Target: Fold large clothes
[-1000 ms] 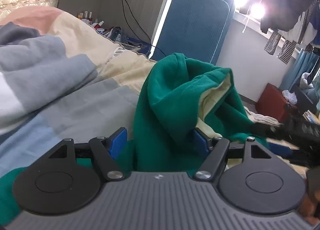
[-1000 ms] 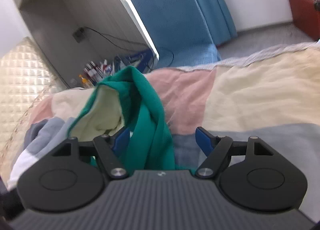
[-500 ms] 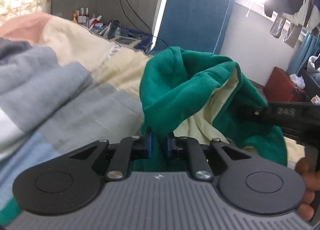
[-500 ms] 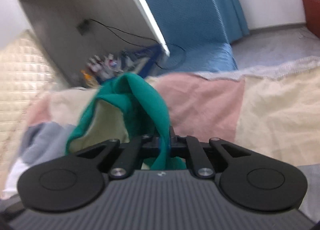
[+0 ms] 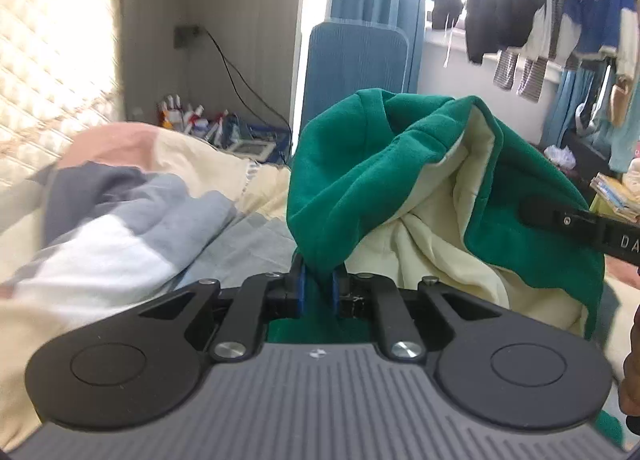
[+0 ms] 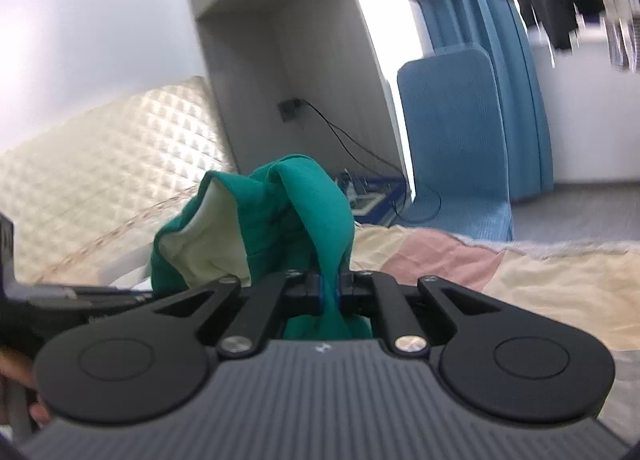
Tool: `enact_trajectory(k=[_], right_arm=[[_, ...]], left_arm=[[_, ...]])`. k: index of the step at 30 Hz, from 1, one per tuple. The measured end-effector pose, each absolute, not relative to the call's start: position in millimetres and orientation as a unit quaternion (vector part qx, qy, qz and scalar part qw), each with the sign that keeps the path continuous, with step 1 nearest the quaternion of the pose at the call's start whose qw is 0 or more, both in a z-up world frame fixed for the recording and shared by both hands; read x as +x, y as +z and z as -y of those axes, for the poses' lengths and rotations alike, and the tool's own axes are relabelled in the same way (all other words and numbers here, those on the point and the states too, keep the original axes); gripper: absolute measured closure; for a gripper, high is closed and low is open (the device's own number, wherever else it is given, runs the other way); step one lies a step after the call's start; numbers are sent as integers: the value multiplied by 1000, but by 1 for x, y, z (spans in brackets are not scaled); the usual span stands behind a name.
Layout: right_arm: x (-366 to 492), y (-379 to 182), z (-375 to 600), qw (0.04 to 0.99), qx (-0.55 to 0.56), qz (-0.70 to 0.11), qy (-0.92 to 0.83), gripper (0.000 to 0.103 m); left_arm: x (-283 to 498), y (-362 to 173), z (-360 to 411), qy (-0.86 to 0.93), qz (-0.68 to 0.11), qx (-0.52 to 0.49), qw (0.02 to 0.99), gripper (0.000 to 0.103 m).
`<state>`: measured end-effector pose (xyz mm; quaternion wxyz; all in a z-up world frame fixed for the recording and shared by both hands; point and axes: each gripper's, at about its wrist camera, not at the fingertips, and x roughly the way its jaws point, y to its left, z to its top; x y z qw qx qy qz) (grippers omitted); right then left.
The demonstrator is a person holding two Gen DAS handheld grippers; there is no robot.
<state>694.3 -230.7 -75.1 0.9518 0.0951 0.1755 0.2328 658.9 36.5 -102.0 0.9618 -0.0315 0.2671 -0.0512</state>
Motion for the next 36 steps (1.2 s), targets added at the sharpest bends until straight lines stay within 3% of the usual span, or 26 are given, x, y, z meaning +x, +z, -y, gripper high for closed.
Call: enact_trajectory(k=[10, 16, 21, 25, 26, 28, 29, 30, 33, 36], right_arm=[[509, -61, 228, 959, 52, -139, 243, 95], [446, -106, 218, 953, 47, -196, 228, 94], [434, -145, 206, 936, 53, -280, 206, 92], [430, -149, 204, 936, 42, -287, 199, 91], [429, -146, 206, 935, 50, -290, 199, 89], [422, -142, 211, 933, 76, -288, 200, 82], [421, -142, 215, 933, 91, -284, 202, 69], [420, -140, 220, 932, 110, -280, 204, 52], [418, -132, 234, 927, 158, -273, 205, 32], [419, -127, 240, 923, 189, -259, 213, 31]], left_arm=[[448, -83, -29, -53, -252, -52, 965, 89], [361, -141, -32, -69, -278, -66, 956, 89], [339, -201, -45, -64, -301, -117, 944, 89], [328, -218, -50, -72, -296, -133, 943, 89], [330, -218, -53, -76, -295, -129, 944, 87], [326, -217, -59, -84, -296, -129, 942, 69], [331, -215, -61, -90, -296, -133, 942, 47], [331, -212, -65, -90, -294, -142, 941, 36], [321, -204, -80, -92, -273, -170, 942, 32], [311, -192, -91, -102, -245, -186, 946, 28]])
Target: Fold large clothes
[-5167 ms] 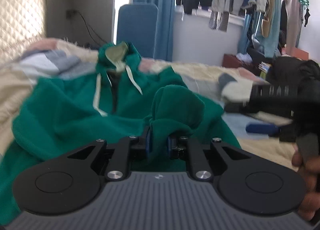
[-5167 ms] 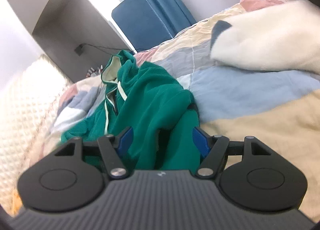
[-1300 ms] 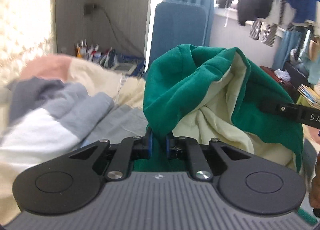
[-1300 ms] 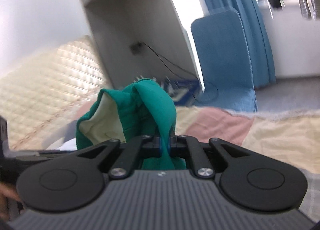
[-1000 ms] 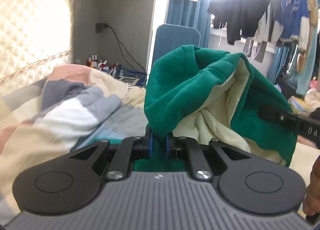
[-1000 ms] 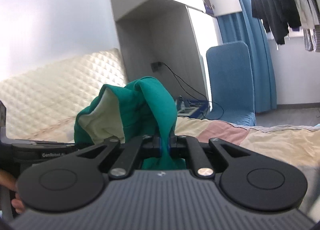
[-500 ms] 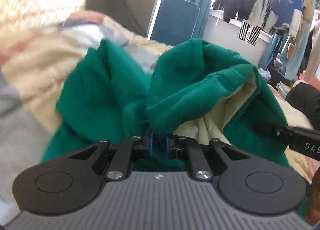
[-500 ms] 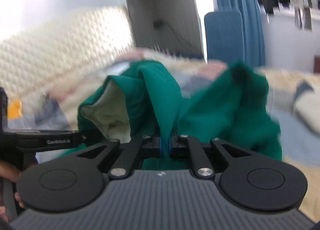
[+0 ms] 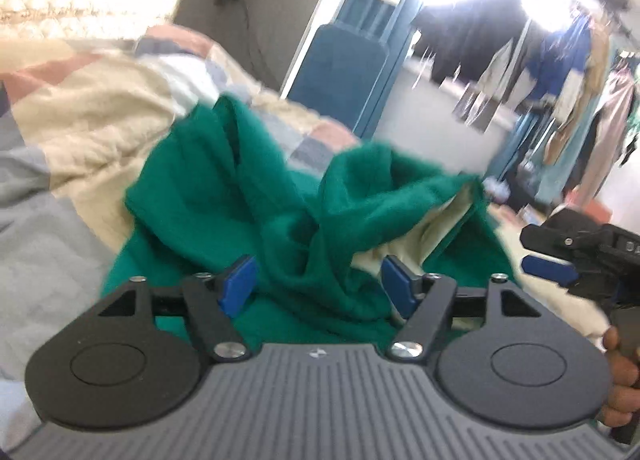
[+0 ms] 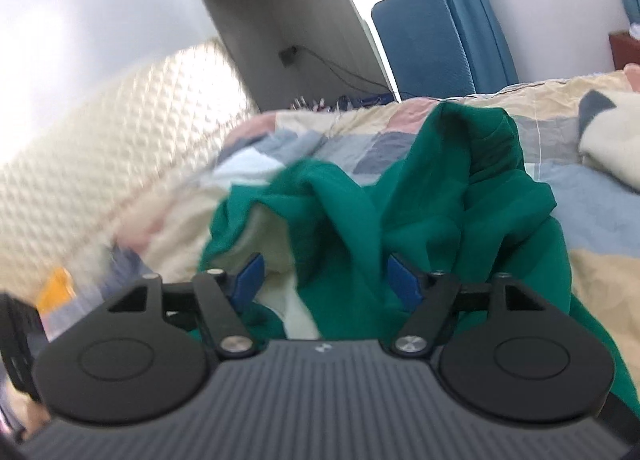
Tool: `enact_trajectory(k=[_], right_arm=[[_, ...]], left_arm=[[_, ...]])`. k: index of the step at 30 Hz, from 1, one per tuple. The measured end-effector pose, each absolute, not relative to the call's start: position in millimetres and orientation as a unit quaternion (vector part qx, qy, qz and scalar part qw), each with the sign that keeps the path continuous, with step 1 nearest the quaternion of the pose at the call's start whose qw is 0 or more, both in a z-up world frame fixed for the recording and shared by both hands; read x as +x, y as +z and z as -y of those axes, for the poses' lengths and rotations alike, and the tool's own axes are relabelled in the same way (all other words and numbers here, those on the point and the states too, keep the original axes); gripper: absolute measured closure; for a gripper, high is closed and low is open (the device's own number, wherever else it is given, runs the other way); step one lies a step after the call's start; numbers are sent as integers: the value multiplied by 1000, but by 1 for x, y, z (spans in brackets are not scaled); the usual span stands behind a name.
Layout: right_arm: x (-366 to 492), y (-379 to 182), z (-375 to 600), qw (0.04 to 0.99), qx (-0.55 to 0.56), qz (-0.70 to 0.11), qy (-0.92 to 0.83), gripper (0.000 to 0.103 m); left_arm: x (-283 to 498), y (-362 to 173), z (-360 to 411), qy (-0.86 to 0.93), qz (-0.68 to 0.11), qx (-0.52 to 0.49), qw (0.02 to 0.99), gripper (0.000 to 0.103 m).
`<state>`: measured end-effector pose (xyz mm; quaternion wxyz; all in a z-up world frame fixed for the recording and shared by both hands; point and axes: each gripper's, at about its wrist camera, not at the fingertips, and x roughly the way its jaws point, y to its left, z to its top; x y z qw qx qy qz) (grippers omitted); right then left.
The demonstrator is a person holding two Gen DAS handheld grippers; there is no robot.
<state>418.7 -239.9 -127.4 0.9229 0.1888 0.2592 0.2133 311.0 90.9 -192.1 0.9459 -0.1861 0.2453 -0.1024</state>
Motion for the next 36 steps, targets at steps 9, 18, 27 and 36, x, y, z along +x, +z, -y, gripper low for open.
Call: enact_trajectory(k=[9, 18, 27, 36], right_arm=[[472, -137, 244, 912, 269, -230, 207, 28], [527, -166, 232, 889, 293, -250, 247, 36], [525, -168, 222, 891, 259, -260, 267, 86], [497, -140, 214, 902, 223, -229, 291, 91]], left_arm=[[342, -188, -105, -144, -218, -261, 929, 29], [379, -207, -109, -172, -217, -354, 893, 32], [398, -222, -98, -169, -252, -341, 890, 59], [372, -206, -91, -144, -270, -267, 914, 89]])
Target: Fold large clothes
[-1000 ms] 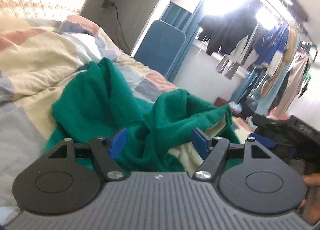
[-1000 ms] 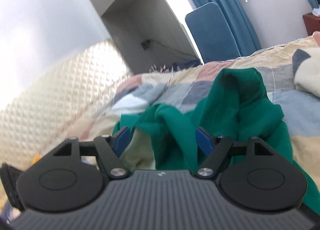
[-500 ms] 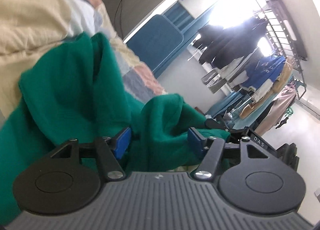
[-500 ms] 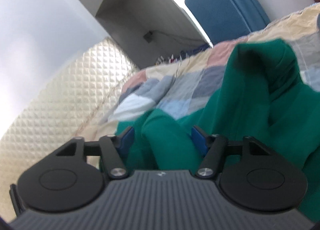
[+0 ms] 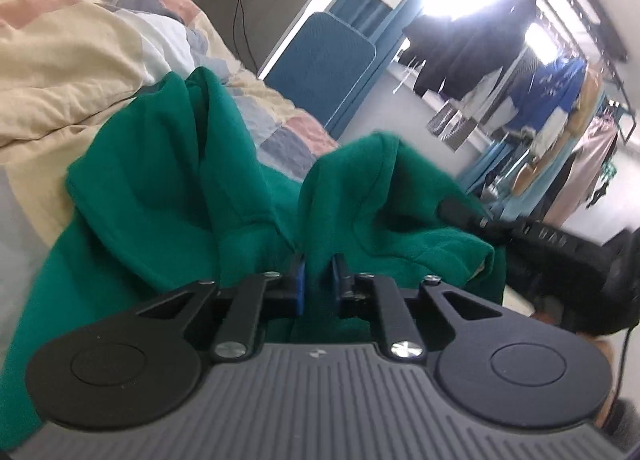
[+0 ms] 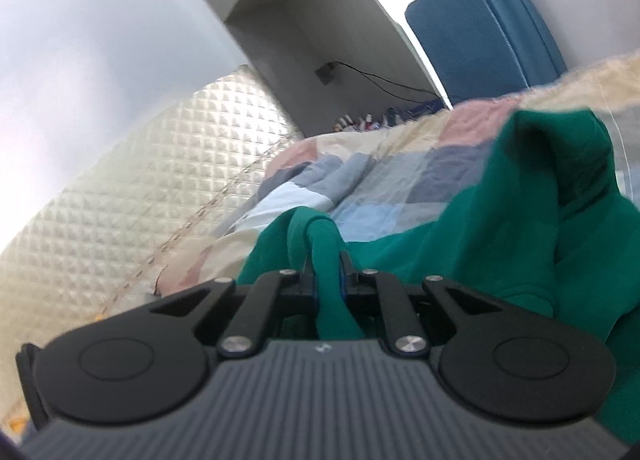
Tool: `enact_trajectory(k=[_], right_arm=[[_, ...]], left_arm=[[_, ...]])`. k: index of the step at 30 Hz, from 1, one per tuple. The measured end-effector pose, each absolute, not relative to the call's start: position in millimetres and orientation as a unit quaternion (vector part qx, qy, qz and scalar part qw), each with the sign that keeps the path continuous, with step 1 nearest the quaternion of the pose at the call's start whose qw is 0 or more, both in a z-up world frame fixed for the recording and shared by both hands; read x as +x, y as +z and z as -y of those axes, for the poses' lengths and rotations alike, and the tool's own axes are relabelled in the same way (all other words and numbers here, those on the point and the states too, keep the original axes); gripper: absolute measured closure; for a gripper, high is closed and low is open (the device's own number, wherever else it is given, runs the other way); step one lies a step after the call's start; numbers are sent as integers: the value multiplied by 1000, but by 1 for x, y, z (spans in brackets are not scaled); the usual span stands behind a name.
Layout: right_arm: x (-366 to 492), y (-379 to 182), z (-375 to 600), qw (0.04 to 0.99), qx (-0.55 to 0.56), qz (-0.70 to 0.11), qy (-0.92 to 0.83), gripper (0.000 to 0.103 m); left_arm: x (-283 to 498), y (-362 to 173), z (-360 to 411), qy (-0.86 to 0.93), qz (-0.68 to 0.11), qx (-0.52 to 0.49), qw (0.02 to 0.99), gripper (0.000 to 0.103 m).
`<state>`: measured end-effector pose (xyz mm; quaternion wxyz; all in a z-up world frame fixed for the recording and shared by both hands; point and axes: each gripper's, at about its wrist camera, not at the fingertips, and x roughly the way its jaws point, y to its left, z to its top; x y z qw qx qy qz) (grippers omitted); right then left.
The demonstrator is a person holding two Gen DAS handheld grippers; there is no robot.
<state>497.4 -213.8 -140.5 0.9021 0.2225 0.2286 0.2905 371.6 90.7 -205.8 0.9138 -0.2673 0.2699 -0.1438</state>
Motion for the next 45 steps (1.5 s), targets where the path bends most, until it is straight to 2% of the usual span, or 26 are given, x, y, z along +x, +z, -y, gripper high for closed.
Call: enact_trajectory(k=[9, 15, 18, 23, 26, 28, 29, 30, 32, 39, 45], right_arm=[[426, -110, 202, 900, 159, -220, 342, 91], [375, -101, 196, 900, 74, -238, 359, 91], [358, -107, 190, 890, 48, -267, 367, 91], [341, -132, 176, 866, -30, -363, 344, 89], [343, -140, 178, 859, -25, -395, 323, 89], [344, -136, 185, 860, -6, -394, 324, 81], [344, -133, 189, 859, 13, -394, 326, 66], [345, -129, 195, 859, 35, -391, 329, 48], [344, -124, 202, 866, 57, -371, 331, 38], [352, -112, 215, 897, 109, -311, 295, 38], [366, -135, 200, 904, 87, -331, 257, 42]], left_arm=[[321, -189, -85, -103, -294, -191, 931, 91], [276, -176, -100, -84, -278, -196, 936, 91], [255, -170, -112, -77, -265, -208, 939, 91], [233, -157, -128, -72, -231, -231, 942, 91], [231, -151, -125, -86, -209, -239, 944, 90], [233, -149, -120, -103, -198, -240, 945, 86], [234, -148, -115, -107, -196, -236, 946, 80], [237, -148, -110, -110, -195, -229, 947, 79], [246, -149, -100, -118, -200, -222, 947, 79], [257, -157, -66, -154, -223, -163, 949, 79], [265, -186, -42, -142, -300, -107, 937, 79]])
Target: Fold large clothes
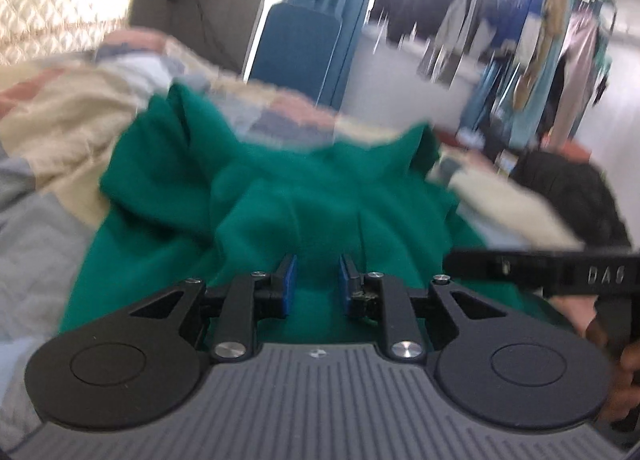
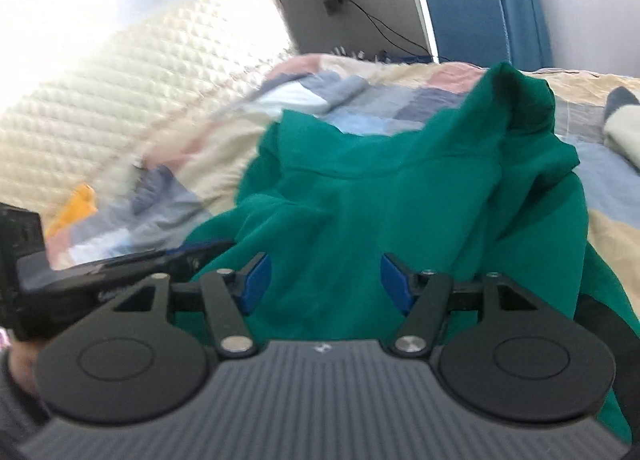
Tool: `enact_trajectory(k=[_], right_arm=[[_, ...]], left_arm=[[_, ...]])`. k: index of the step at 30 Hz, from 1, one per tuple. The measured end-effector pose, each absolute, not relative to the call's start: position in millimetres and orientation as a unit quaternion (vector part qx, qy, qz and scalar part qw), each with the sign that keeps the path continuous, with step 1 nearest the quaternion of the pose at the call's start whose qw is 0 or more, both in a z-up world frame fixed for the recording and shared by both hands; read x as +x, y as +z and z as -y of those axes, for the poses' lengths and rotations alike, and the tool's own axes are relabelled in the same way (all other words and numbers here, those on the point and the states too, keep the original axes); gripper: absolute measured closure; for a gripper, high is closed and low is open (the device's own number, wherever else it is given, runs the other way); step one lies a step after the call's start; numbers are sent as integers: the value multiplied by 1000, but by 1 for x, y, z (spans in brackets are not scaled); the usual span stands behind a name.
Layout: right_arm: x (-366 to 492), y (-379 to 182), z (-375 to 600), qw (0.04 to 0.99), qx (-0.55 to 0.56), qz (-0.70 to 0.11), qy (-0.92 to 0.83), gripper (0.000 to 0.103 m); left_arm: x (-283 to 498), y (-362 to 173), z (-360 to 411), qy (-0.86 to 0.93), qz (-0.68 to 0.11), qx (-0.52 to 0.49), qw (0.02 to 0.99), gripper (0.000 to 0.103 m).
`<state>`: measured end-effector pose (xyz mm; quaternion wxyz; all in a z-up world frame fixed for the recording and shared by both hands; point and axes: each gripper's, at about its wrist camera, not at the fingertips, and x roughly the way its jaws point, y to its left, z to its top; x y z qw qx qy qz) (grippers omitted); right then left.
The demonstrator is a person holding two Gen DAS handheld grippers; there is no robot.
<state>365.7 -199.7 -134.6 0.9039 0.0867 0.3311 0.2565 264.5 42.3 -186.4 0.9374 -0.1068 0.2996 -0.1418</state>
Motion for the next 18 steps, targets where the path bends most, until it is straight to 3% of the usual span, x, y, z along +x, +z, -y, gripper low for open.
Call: enact_trajectory(k=[6, 11, 18], right_arm=[[377, -165, 181, 878, 70, -392, 266, 46], [396, -192, 166, 858, 54, -446, 250, 47], [404, -196, 171, 851, 82, -459, 242, 47]], left_arm=[[273, -218, -32, -104, -375, -82, 918, 79], [283, -228, -33, -100, -385, -78, 914, 79], [280, -223, -34, -108, -374, -79, 918, 78]])
